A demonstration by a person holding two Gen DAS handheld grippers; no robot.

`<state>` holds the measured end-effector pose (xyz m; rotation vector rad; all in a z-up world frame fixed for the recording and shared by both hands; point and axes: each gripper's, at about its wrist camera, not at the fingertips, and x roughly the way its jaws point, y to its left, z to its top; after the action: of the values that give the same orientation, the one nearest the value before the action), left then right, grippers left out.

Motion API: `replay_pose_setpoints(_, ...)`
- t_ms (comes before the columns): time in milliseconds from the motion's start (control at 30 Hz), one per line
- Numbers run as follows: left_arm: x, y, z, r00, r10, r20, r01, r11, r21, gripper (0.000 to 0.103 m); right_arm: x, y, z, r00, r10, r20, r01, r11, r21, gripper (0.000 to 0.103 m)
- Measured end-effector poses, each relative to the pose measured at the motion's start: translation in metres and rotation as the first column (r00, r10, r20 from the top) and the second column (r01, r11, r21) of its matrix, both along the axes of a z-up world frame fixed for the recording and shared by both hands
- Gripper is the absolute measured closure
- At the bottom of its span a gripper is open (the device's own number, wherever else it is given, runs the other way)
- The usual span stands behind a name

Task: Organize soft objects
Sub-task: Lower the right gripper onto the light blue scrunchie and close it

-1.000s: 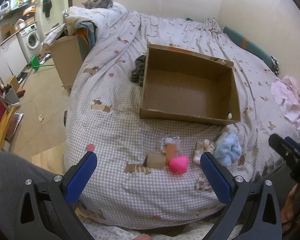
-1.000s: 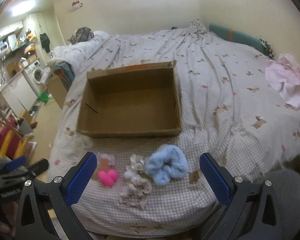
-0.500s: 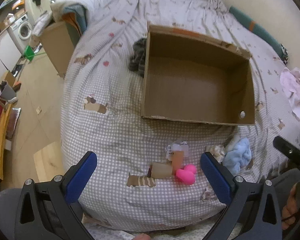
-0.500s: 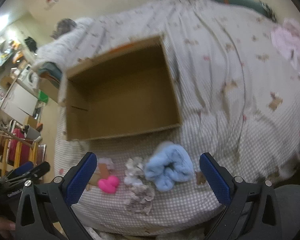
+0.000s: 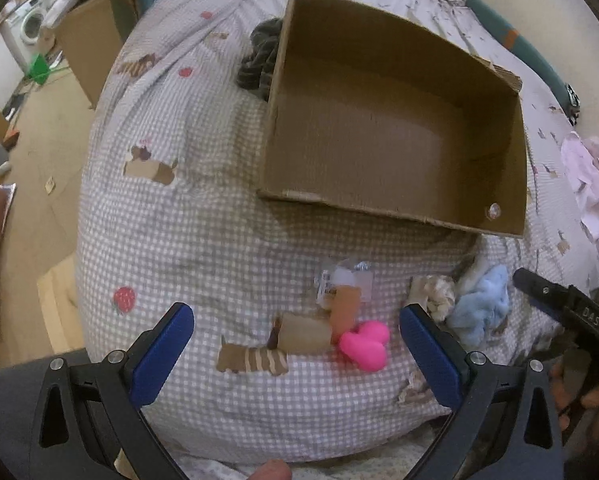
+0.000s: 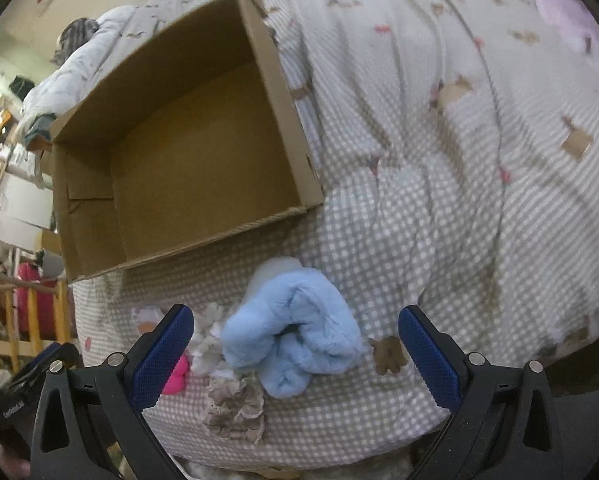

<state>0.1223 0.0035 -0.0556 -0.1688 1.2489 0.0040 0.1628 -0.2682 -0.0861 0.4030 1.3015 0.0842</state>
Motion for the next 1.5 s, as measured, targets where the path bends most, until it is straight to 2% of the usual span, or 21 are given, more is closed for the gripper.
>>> replay_pose_setpoints(167, 0.007, 0.004, -0.013, 0.999, 0.046, -0.027, -0.044, 0.996, 0.083, 0.0, -0.002, -0.019, -0.023, 0.994, -0.073, -0.077, 0.081, 0.99, 0.113, 0.0)
replay_pose_setpoints(267, 0.009, 0.008, -0.021, 0.996, 0.067, -0.057, -0.06, 0.993, 0.106, 0.0, -0.002, -0.026, -0.02, 0.995, -0.08, -0.066, 0.088, 0.987, 0.135, 0.0)
replay_pose_setpoints(467, 0.015, 0.018, -0.026, 0.991, 0.114, -0.065, -0.108, 0.99, 0.088, 0.0, 0.002, -0.028, -0.03, 0.992, -0.082, -0.099, 0.096, 0.984, 0.147, 0.0)
replay_pose_setpoints(667, 0.02, 0.022, -0.031, 0.987, 0.134, -0.092, -0.128, 0.989, 0.069, 0.0, 0.009, 0.0, -0.042, 0.991, 0.002, -0.133, 0.023, 0.982, 0.187, 0.0)
replay_pose_setpoints(700, 0.02, 0.023, -0.032, 0.986, 0.134, -0.096, -0.127, 0.989, 0.07, 0.0, 0.01, 0.006, -0.043, 0.99, 0.024, -0.137, 0.0, 0.984, 0.177, 0.004)
replay_pose_setpoints(767, 0.02, 0.024, -0.033, 0.986, 0.135, -0.099, -0.129, 0.989, 0.068, 0.0, 0.01, 0.016, -0.044, 0.988, 0.068, -0.139, -0.05, 0.99, 0.129, 0.035)
replay_pose_setpoints(867, 0.02, 0.029, -0.036, 0.982, 0.149, -0.112, -0.141, 0.987, 0.074, 0.0, 0.008, 0.018, -0.043, 0.989, 0.071, -0.128, -0.064, 0.996, 0.058, 0.062)
replay_pose_setpoints(967, 0.021, 0.031, -0.039, 0.982, 0.145, -0.121, -0.138, 0.988, 0.063, 0.0, 0.005, 0.013, -0.035, 0.992, 0.079, -0.095, -0.074, 0.996, 0.054, 0.077)
replay_pose_setpoints(1067, 0.022, 0.032, -0.043, 0.984, 0.131, -0.121, -0.125, 0.99, 0.057, 0.002, -0.005, -0.004, -0.02, 0.995, 0.091, -0.049, -0.088, 0.995, 0.055, 0.081)
replay_pose_setpoints(1133, 0.022, 0.031, -0.044, 0.986, 0.115, -0.12, -0.113, 0.993, 0.02, 0.014, -0.012, -0.015, -0.01, 0.997, 0.071, -0.013, -0.07, 0.995, 0.068, 0.082)
replay_pose_setpoints(1300, 0.024, 0.021, -0.066, 0.976, 0.044, -0.214, -0.062, 0.995, -0.077, 0.042, -0.017, -0.051, 0.016, 0.998, -0.003, 0.063, -0.004, 0.993, 0.115, 0.082)
replay_pose_setpoints(1367, 0.027, 0.015, -0.078, 0.969, 0.017, -0.245, -0.046, 0.993, -0.112, 0.042, -0.02, -0.062, 0.019, 0.998, -0.016, 0.064, 0.007, 0.991, 0.131, 0.082)
replay_pose_setpoints(1467, 0.031, 0.01, -0.093, 0.96, -0.001, -0.279, -0.03, 0.994, -0.107, 0.043, -0.021, -0.071, 0.02, 0.998, -0.026, 0.063, 0.016, 0.989, 0.149, 0.082)
replay_pose_setpoints(1500, 0.031, 0.008, -0.096, 0.959, -0.005, -0.284, -0.026, 0.994, -0.104, 0.049, -0.021, -0.073, 0.02, 0.998, -0.027, 0.065, 0.017, 0.988, 0.154, 0.082)
